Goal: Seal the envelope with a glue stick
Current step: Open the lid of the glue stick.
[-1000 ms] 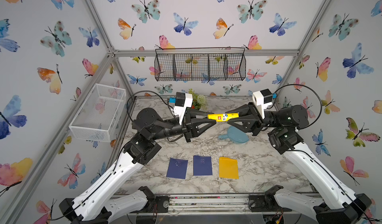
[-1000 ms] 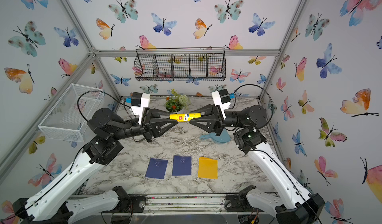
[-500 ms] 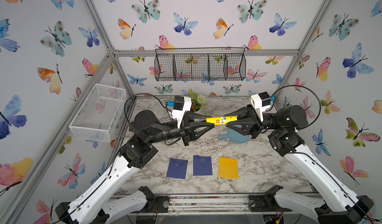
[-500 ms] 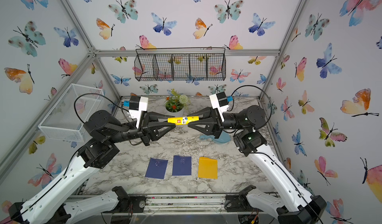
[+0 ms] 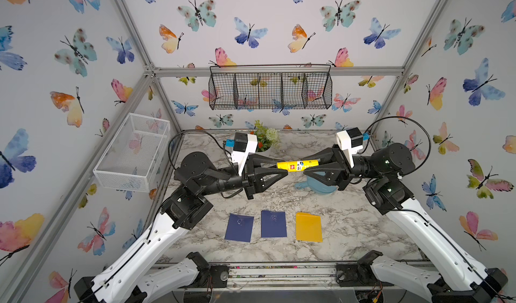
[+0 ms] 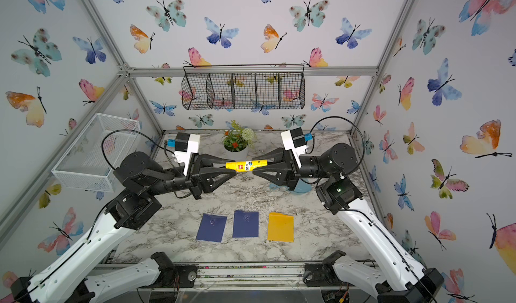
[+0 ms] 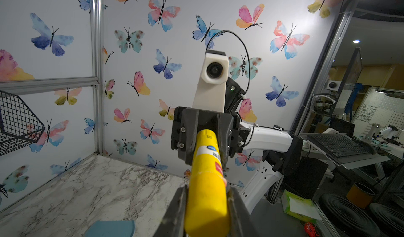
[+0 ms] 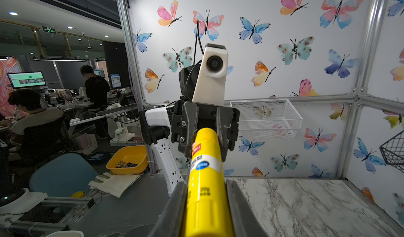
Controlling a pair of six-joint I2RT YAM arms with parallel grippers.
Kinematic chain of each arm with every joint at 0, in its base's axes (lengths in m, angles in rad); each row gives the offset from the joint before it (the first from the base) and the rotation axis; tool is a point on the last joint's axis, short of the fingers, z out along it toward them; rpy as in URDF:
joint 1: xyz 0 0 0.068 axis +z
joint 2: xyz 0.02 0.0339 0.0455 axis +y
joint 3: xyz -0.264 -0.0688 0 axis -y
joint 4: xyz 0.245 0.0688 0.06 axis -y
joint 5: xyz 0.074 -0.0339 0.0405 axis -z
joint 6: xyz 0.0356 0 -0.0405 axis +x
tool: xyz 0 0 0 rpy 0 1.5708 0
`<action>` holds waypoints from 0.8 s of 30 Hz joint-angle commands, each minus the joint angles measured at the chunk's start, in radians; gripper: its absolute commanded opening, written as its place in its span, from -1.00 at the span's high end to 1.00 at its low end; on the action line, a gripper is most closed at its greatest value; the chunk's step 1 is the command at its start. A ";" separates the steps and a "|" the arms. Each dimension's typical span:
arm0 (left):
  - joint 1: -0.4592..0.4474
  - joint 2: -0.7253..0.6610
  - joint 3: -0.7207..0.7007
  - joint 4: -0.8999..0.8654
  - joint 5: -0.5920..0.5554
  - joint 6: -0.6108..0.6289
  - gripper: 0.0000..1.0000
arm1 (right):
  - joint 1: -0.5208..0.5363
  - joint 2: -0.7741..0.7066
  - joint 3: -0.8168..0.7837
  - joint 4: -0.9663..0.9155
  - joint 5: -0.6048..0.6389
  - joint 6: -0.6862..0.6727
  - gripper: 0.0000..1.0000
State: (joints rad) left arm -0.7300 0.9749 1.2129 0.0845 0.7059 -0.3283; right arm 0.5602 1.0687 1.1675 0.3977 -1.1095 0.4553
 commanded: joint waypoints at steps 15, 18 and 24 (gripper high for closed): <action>0.133 -0.119 -0.013 0.070 0.063 -0.044 1.00 | -0.036 -0.084 0.012 -0.003 0.111 -0.083 0.92; 0.168 -0.126 -0.018 0.079 0.089 -0.063 1.00 | -0.035 -0.087 0.012 -0.005 0.122 -0.087 0.92; 0.221 -0.140 -0.033 0.100 0.137 -0.097 1.00 | -0.035 -0.085 0.012 -0.008 0.126 -0.099 0.92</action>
State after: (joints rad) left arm -0.6083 0.9638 1.1606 0.1127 0.8539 -0.3985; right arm 0.5865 1.0622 1.1561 0.2874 -1.0389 0.3721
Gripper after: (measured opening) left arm 0.280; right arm 0.290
